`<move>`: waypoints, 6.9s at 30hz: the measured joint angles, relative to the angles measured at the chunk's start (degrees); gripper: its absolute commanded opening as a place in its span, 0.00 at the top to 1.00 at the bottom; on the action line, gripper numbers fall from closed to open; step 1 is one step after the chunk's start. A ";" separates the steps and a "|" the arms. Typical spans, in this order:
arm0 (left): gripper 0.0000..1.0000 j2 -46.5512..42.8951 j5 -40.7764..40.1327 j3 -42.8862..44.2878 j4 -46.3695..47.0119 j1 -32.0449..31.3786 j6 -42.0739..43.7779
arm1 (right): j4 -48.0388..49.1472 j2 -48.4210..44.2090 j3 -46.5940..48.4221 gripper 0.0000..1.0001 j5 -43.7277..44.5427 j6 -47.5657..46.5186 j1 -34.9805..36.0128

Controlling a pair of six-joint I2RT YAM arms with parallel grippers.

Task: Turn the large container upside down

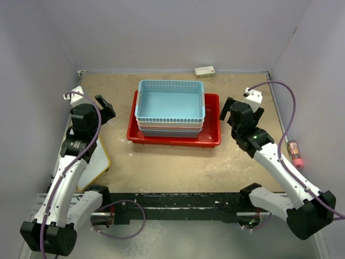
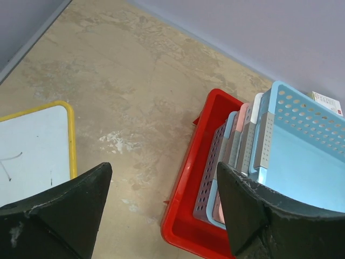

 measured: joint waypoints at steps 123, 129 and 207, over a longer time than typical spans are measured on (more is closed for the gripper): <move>0.21 12.87 16.46 5.84 -0.11 -9.20 -0.72 | 5.03 16.24 15.69 1.00 -58.75 2.03 -37.48; 0.21 12.87 17.53 5.86 -0.15 -9.20 -0.66 | 22.69 25.00 14.62 1.00 -77.64 16.92 -43.25; 0.20 12.70 18.34 5.75 1.51 -9.20 -0.66 | -9.99 9.62 -4.44 0.06 -27.30 5.66 -28.87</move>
